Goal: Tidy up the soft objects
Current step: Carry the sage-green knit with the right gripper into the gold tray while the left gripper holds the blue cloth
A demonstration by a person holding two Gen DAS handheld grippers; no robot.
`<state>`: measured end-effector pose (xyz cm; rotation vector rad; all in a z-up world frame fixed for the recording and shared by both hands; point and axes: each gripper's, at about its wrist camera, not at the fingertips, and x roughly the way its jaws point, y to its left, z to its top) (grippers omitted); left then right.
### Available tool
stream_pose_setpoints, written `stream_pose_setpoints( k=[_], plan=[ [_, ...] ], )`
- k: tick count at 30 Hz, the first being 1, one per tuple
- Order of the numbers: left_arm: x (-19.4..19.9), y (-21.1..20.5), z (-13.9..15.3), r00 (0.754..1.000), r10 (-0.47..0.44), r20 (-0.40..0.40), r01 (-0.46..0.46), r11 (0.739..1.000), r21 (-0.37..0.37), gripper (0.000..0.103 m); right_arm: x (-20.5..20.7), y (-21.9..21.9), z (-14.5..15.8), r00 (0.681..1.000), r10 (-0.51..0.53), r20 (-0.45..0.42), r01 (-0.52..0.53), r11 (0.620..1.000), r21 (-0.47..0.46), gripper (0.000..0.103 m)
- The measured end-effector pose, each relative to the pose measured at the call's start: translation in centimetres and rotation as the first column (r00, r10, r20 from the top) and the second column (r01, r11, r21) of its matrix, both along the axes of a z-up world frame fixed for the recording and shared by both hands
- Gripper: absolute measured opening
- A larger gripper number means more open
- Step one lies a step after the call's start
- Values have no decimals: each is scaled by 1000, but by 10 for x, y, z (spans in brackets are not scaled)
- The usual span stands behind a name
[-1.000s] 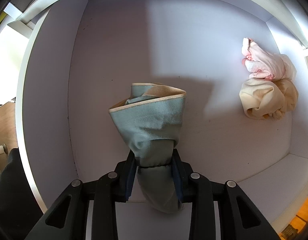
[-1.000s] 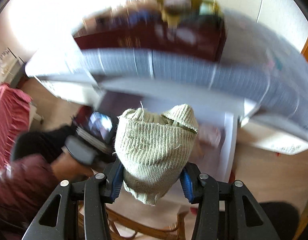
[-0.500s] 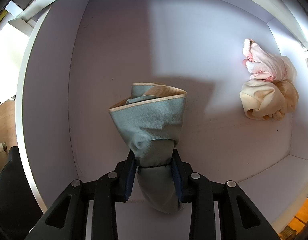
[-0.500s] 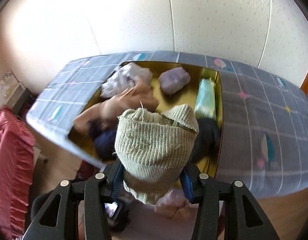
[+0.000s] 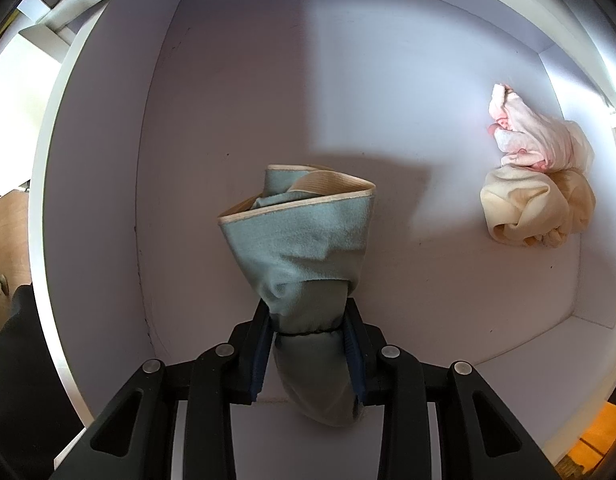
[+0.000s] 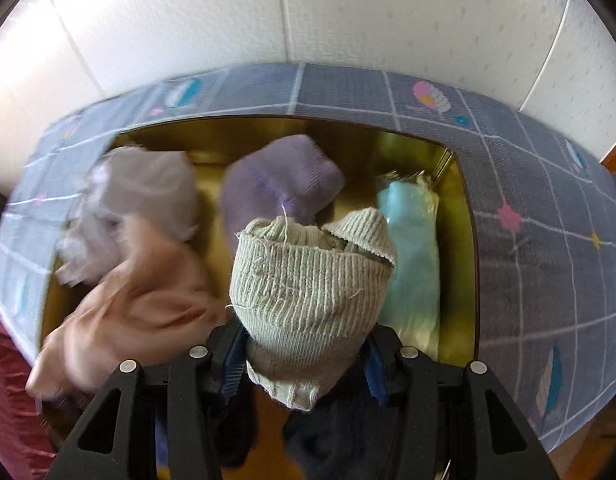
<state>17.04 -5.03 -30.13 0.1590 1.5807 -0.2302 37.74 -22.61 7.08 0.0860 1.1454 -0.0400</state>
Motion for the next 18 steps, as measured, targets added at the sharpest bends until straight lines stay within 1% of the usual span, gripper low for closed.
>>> stream_pose_setpoints(
  k=[2,4,7,8,9,11,14,18],
  plan=[
    [1,1,-1,1000,2,-1,-2,1000,-3,33,10,-8,-7,999,-40,-10,41,999,26,52],
    [2,3,-1,1000,3,0,-3,1000,-4,33,14,-16,-8,997,-76,0,76,995,70,53],
    [1,3,-1,1000,2,2,-2,1000,-1,33,11,-23,-4,996,-84,13,83,991,104,55],
    [2,3,-2,1000,1,3,-1,1000,0,33,10,-24,-3,996,-81,24,78,991,107,57],
    [2,5,-2,1000,1,4,-1,1000,0,33,6,-25,-1,996,-79,37,75,991,110,63],
    [2,6,-2,1000,3,5,-3,1000,0,33,-1,-27,2,995,-79,53,72,989,126,67],
    [1,6,-1,1000,4,8,-4,1000,3,33,-11,-30,8,995,-79,61,70,990,126,67],
    [1,6,0,1000,3,9,-3,1000,5,33,-30,-31,20,992,-82,93,70,990,119,67]
  ],
)
